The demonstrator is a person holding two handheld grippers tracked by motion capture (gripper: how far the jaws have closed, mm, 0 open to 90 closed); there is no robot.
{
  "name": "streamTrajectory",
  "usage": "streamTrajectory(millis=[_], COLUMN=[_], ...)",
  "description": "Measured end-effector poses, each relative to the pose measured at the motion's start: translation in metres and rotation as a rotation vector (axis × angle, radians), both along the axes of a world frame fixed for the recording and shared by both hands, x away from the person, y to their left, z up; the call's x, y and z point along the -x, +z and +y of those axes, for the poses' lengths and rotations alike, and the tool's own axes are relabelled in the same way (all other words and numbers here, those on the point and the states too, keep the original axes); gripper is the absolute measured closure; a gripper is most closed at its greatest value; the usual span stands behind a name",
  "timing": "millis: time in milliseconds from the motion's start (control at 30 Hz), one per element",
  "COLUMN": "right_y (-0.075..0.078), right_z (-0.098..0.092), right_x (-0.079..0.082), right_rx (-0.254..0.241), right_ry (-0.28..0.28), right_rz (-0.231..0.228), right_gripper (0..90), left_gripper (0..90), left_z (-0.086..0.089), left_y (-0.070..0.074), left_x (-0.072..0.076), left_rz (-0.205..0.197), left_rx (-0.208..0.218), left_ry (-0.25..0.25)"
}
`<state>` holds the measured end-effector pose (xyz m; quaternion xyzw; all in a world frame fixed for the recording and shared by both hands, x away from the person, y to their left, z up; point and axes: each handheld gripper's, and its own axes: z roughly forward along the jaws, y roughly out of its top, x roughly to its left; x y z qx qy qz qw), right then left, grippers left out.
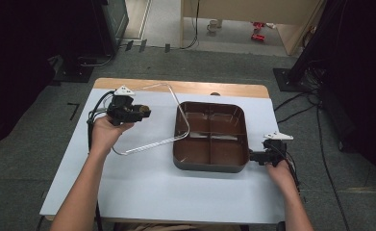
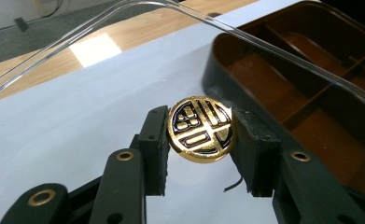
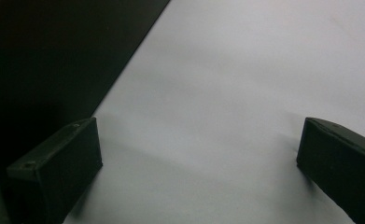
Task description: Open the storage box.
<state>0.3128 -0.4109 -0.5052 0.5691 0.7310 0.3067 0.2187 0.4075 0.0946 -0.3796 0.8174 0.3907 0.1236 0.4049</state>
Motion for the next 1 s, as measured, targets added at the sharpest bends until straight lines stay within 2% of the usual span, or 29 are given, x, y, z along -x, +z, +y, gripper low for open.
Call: streamTrajectory(millis=[233,567,700,767,800,833,867,900,933,1000], right_y=[0.0,0.0,0.0,0.0,0.0,0.0,0.0,0.0,0.0,0.0], right_z=[0.0,0.0,0.0,0.0,0.0,0.0,0.0,0.0,0.0,0.0], right_x=[0.0,0.0,0.0,0.0,0.0,0.0,0.0,0.0,0.0,0.0], right_rx=[0.002,0.001,0.001,0.001,0.001,0.001,0.001,0.001,0.001,0.001], right_ry=[0.002,0.001,0.001,0.001,0.001,0.001,0.001,0.001,0.001,0.001], right_rz=[0.0,0.0,0.001,0.001,0.001,0.001,0.001,0.001,0.001,0.001], right_gripper=[0.0,0.0,0.0,0.0,0.0,0.0,0.0,0.0,0.0,0.0], left_gripper=[59.0,59.0,58.9,58.9,58.9,59.0,58.9,58.9,58.9,58.9], left_z=[0.02,0.047,0.054,0.054,0.054,0.055,0.055,0.055,0.055,0.054], left_y=[-0.006,-0.033,-0.044,-0.055,-0.055,-0.064,-0.064,-0.071,-0.071,-0.081], left_x=[-0.006,-0.019,-0.024,-0.028,-0.028,-0.031,-0.031,-0.034,-0.034,-0.04], left_rz=[0.003,0.042,0.059,0.066,0.066,0.076,0.076,0.091,0.091,0.107], left_rx=[0.006,-0.006,-0.004,-0.031,-0.031,-0.047,-0.047,-0.057,-0.057,-0.074], left_ry=[0.051,0.143,0.164,0.171,0.171,0.176,0.176,0.176,0.176,0.18])
